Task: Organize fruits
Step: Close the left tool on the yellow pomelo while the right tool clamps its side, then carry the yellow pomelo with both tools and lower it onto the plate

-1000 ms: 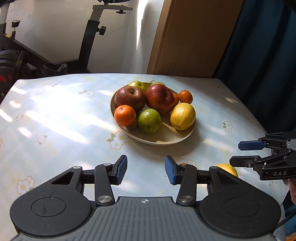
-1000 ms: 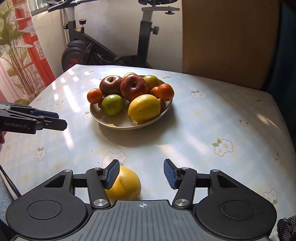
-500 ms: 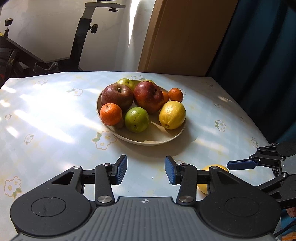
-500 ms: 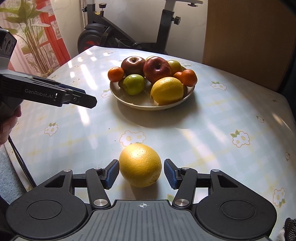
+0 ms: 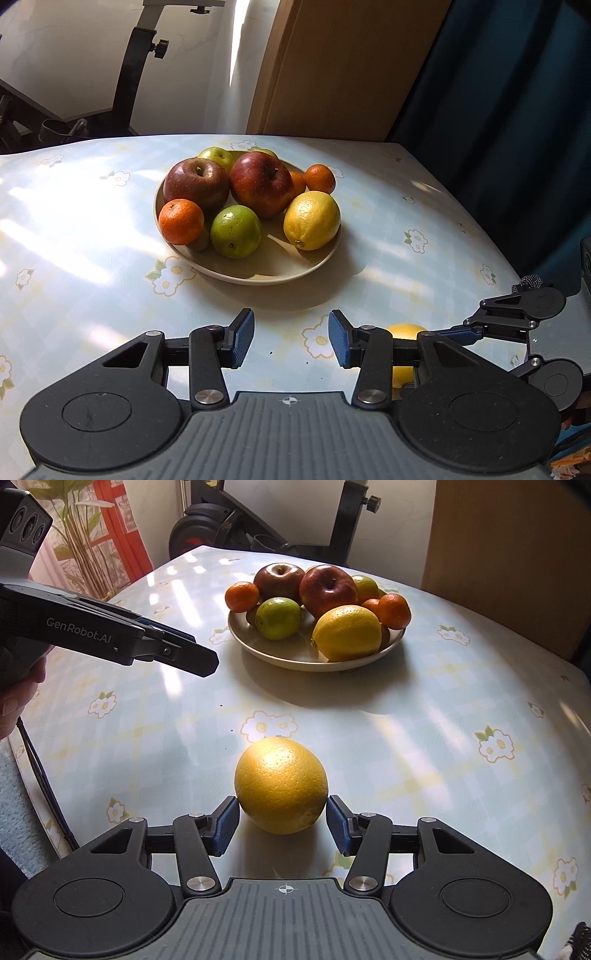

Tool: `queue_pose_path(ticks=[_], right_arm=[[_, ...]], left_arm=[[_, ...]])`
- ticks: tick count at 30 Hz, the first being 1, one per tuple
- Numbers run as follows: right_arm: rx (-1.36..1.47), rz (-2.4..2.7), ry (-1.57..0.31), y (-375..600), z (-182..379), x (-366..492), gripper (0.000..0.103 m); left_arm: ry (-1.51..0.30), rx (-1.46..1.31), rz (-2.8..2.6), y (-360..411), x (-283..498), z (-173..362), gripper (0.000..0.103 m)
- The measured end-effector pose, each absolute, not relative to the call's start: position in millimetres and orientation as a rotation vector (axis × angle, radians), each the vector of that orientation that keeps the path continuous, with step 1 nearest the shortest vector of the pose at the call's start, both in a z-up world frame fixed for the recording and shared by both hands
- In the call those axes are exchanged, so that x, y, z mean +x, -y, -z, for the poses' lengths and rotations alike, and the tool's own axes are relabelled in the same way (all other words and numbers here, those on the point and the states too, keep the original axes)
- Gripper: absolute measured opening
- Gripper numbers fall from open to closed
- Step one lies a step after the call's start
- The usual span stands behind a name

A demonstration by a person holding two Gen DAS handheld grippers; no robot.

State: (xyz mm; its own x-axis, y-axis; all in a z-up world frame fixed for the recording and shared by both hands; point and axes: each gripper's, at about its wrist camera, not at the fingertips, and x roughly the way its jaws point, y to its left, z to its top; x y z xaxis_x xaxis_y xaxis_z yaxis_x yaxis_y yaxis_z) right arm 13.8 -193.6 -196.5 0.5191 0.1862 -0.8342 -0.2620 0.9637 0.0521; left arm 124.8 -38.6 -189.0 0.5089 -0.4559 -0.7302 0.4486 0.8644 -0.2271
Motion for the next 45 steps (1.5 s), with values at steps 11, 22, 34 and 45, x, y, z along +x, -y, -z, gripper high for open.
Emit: queue_pose_path(ticks=[11,22,34,45], right_arm=[[-0.001,-0.276,-0.976,207,202,8,0.048],[0.081,-0.269,-0.962,220,204,2,0.048],[0.142,-0.248,-0.943,226,207,0,0.048],[0.089,-0.31,-0.866,203,182,50,0.048]], left_arm=[[-0.938,-0.063,0.713,74,121,200,0.046],[-0.985,-0.122,0.776,94,122,216,0.046],[-0.99,-0.135,0.852,105,120,220,0.041],[-0.907,-0.177,0.759,68,138,194,0.041]])
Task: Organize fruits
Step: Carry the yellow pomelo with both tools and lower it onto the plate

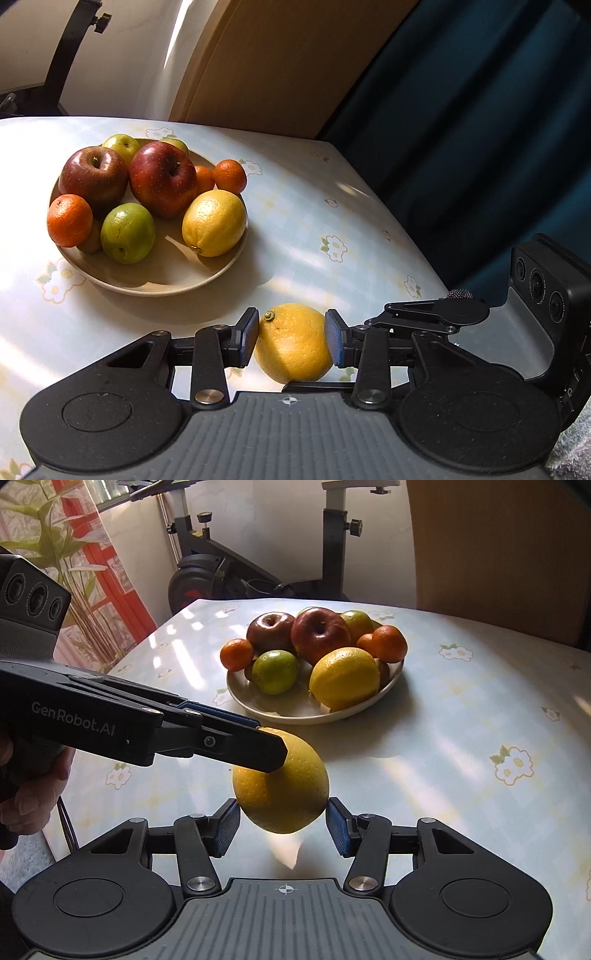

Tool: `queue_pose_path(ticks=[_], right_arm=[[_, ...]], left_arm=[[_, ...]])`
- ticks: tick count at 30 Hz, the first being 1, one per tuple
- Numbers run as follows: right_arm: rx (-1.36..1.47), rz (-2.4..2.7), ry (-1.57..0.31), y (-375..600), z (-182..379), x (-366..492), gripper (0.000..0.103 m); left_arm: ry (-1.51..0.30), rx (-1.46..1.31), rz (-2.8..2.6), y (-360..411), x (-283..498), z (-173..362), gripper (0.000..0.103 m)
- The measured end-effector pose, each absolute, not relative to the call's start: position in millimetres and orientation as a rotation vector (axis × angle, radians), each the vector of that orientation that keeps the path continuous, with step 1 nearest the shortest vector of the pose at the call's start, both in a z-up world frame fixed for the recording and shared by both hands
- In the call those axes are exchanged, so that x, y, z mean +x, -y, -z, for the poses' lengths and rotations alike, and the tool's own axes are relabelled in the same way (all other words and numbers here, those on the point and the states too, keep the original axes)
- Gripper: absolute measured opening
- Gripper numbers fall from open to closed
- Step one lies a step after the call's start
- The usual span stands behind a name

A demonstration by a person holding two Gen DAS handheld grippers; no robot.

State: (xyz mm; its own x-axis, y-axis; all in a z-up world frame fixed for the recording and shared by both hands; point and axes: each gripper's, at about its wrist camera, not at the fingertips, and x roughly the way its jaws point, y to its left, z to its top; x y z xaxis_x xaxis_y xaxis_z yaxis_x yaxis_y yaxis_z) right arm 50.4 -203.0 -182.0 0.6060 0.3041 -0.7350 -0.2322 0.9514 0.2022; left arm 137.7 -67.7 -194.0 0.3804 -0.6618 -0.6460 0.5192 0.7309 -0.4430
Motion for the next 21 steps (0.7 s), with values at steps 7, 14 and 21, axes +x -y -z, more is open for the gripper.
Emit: queue_pose_path(ticks=[7,14,21], right_arm=[[0.029,-0.344,-0.821,184,163,97,0.048],[-0.034,-0.351,-0.806,173,152,141,0.048],[-0.057,-0.351,-0.808,167,154,167,0.048]], left_arm=[[-0.848,-0.192,0.687,42,166,172,0.041],[-0.803,-0.179,0.642,27,197,155,0.041],[-0.804,-0.178,0.61,23,225,158,0.041]])
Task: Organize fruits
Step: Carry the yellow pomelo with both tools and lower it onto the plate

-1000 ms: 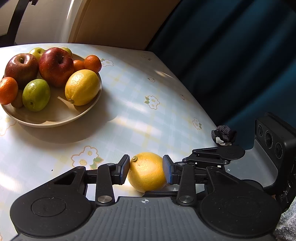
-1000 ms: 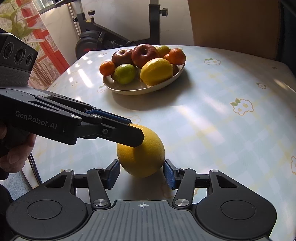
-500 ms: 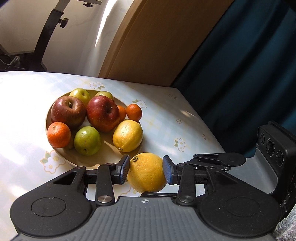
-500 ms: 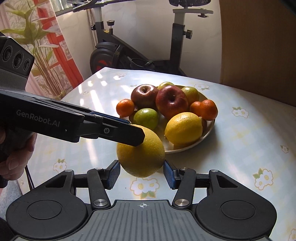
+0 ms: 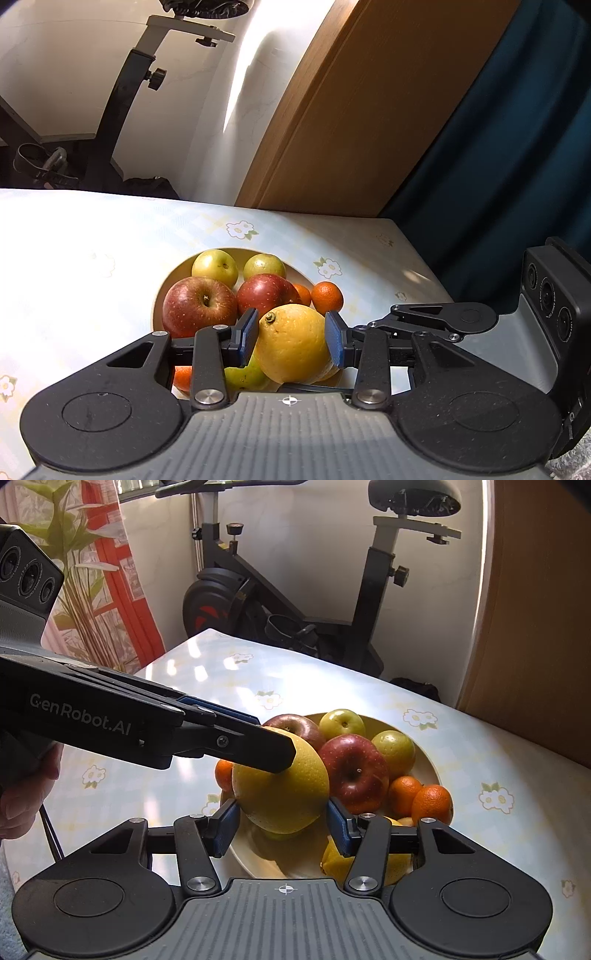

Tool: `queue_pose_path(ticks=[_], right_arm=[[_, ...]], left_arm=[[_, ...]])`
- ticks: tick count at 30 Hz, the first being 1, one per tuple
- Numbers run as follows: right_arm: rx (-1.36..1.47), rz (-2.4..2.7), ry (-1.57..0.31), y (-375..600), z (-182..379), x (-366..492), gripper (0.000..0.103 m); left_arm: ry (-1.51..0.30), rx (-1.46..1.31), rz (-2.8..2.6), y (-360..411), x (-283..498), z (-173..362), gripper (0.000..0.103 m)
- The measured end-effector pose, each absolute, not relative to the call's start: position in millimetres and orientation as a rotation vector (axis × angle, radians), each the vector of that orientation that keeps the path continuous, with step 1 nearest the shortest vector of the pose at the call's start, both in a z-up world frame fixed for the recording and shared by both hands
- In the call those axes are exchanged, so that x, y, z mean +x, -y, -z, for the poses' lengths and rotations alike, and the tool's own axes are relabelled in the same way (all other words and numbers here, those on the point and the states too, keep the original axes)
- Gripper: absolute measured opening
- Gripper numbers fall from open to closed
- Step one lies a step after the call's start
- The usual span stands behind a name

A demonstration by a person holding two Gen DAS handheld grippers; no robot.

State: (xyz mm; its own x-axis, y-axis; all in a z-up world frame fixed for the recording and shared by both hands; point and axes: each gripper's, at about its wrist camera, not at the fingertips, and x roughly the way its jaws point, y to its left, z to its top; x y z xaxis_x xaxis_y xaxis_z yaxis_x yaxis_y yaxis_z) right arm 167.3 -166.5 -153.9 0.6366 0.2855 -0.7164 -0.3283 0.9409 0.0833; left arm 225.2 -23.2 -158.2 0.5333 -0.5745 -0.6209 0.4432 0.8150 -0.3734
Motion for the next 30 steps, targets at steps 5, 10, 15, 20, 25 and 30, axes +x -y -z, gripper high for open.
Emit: queue_pose_path(ticks=[5,10,15,20,25,30], right_arm=[[-0.061,-0.347,-0.807,162,157,177,0.048],[-0.061,-0.344,-0.802,160,161,182,0.048],[-0.065,-0.321,-0.777,160,159,184,0.052],[-0.085,-0.311,-0.777,159,158,181,0.053],[-0.091,-0.294,-0.779,158,157,177,0.054],[-0.083,-0.275,-0.78,159,157,174,0.055]], left_arm=[[-0.807,-0.189,0.596,18,234,160,0.041],[-0.819,-0.203,0.579,13,243,164,0.038],[-0.809,-0.222,0.563,10,243,163,0.037],[-0.799,-0.221,0.542,9,243,162,0.037],[-0.787,-0.197,0.52,9,239,159,0.037],[-0.778,-0.157,0.486,8,232,157,0.038]])
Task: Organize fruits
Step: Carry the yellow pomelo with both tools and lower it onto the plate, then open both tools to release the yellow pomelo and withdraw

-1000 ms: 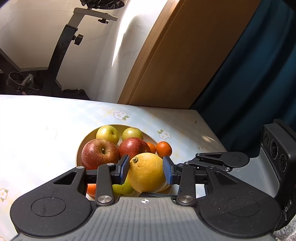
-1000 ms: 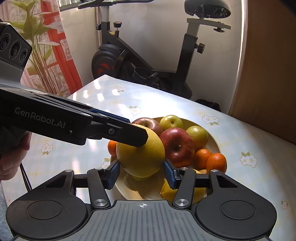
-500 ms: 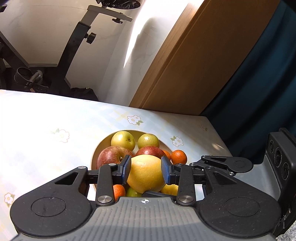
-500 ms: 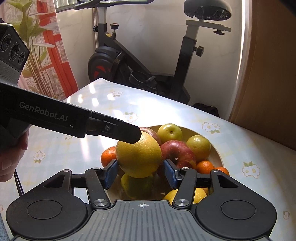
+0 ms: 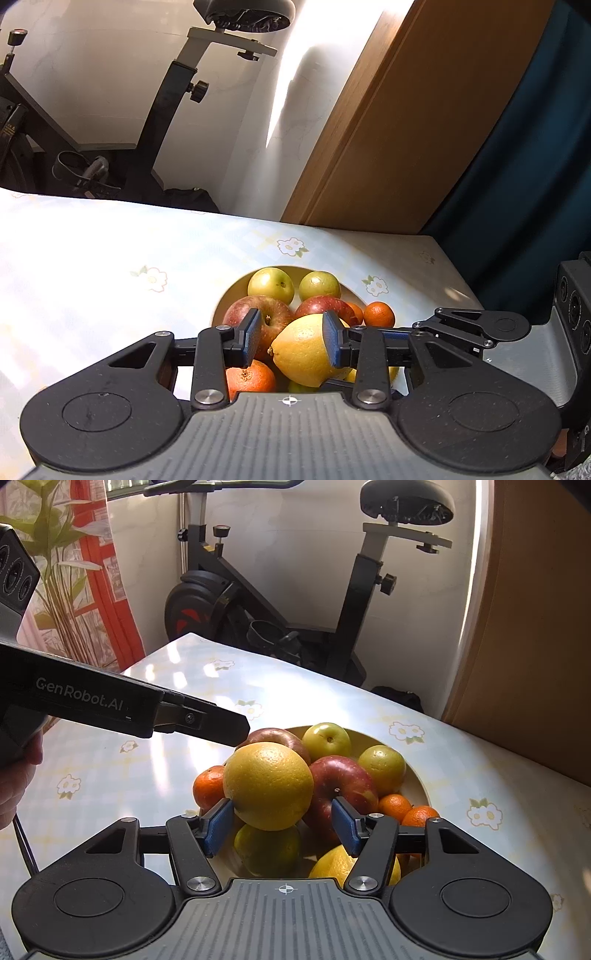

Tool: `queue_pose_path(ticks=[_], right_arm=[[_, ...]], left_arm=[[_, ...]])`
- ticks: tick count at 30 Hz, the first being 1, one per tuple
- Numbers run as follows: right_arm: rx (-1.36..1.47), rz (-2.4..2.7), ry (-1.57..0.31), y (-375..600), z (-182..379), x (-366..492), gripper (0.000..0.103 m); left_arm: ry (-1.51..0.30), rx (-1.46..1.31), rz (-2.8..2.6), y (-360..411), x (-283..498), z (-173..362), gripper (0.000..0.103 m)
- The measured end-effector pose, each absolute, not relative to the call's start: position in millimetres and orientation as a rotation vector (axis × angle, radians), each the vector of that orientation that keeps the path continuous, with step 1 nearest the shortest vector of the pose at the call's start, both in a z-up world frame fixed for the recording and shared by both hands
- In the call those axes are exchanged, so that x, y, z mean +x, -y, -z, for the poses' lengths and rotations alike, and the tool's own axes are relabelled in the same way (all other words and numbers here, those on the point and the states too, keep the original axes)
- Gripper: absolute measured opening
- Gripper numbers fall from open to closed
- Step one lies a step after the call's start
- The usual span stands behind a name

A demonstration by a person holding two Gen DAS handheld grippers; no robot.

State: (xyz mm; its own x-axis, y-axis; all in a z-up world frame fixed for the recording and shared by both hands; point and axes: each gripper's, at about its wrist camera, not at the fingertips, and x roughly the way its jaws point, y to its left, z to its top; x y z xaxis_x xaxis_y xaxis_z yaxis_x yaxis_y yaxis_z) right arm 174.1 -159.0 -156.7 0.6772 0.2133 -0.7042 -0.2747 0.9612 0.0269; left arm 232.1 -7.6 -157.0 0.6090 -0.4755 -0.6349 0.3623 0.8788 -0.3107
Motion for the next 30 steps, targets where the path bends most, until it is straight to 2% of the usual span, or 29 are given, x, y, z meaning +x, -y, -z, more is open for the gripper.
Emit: queue_pose_path(ticks=[25,27,29,30], right_arm=[[-0.057,-0.204,-0.769,164,147,160,0.056],[-0.04,-0.196,-0.758,167,142,155,0.057],[-0.018,-0.185,-0.744,171,136,149,0.059],[-0.01,-0.173,-0.735,173,133,146,0.061]], left_arm=[[-0.766,-0.071,0.375,-8,211,152,0.042],[-0.754,-0.057,0.357,-10,205,147,0.048],[-0.734,-0.033,0.325,-11,198,142,0.062],[-0.727,-0.022,0.313,-12,195,139,0.065]])
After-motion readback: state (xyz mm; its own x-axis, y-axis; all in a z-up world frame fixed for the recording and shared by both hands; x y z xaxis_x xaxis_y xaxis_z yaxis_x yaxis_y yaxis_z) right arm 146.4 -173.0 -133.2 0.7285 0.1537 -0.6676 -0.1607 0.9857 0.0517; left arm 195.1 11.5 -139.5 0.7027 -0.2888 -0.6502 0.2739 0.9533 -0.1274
